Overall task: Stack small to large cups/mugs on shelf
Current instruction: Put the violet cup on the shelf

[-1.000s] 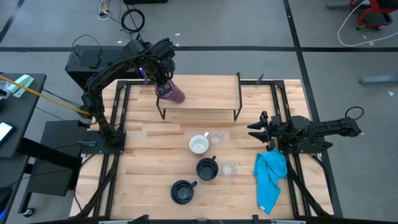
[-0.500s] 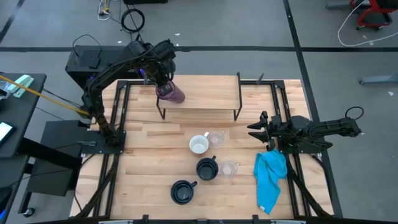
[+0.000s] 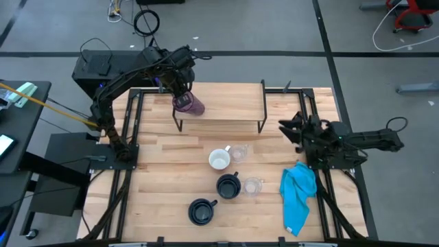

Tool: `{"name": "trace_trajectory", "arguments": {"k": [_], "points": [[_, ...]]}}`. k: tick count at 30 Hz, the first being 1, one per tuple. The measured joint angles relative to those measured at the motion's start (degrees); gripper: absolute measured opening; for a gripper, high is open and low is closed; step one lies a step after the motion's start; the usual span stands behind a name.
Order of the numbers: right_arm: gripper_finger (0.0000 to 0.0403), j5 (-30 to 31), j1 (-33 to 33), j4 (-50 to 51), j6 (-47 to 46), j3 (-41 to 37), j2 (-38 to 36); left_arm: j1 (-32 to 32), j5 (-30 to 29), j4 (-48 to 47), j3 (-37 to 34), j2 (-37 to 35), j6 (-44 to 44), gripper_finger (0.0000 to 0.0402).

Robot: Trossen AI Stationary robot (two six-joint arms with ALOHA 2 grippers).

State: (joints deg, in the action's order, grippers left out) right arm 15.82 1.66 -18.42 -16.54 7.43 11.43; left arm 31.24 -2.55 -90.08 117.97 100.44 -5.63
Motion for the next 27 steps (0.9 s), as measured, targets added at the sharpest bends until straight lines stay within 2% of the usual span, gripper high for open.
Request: {"name": "trace_trajectory", "arguments": {"k": [4,8,13,21,27], "points": [[0.0159,-1.59,-4.55,0.79,0.49,8.42,14.23,0.02,-0.01,0.02,0.0,-0.02,-0.76,0.0018],[0.0159,-2.59,-7.88,2.95,6.16,17.79,29.71,0.02,-0.02,0.0,0.0,-0.04,-1.07,0.0013],[0.0159,-2.61,-10.38,4.5,12.83,28.64,45.7,0.02,-0.02,0.02,0.0,-0.04,-1.09,0.0013],[0.0159,-9.07,-14.46,14.46,16.69,48.1,64.32,0.01,-0.38,0.04,0.0,-0.07,-1.51,0.0011],[0.0175,-10.97,-17.84,17.21,23.74,58.05,74.7,0.0,-0.64,0.07,0.0,-0.07,-1.7,0.0022]]}}
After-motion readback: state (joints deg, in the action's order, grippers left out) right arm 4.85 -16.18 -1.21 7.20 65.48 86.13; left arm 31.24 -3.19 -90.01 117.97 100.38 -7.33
